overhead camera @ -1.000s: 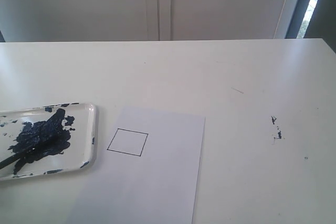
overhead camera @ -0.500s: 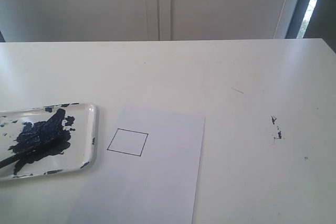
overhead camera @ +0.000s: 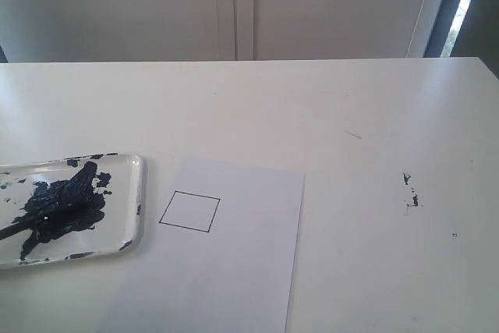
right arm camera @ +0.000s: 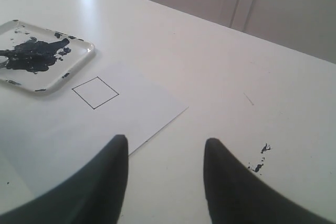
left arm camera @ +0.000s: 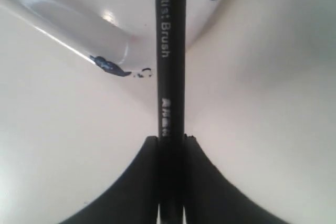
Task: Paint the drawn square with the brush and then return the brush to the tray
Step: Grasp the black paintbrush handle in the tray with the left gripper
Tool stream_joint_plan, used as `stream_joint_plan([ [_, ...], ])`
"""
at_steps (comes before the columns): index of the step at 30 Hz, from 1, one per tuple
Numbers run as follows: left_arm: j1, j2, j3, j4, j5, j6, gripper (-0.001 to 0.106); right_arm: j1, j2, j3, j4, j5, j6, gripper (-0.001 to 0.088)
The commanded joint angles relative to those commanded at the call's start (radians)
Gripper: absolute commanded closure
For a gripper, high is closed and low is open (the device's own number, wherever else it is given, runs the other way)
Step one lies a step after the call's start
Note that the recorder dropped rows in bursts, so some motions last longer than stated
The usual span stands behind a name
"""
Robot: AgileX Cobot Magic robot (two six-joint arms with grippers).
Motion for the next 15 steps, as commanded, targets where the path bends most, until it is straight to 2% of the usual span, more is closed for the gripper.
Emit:
stream_joint_plan([
  [5,0.0,-0.074,0.0,0.0,0.042,-0.147,0.105,0.0,0.0,0.0,0.0,0.0,0.0,0.0432],
  [10,0.0,-0.142,-0.028,0.0,0.159,-0.262,0.105,0.0,0.0,0.0,0.0,0.0,0.0,0.0432],
  [15,0.0,-0.209,-0.065,-0.07,0.235,-0.493,0.105,0.0,0.0,0.0,0.0,0.0,0.0,0.0432],
])
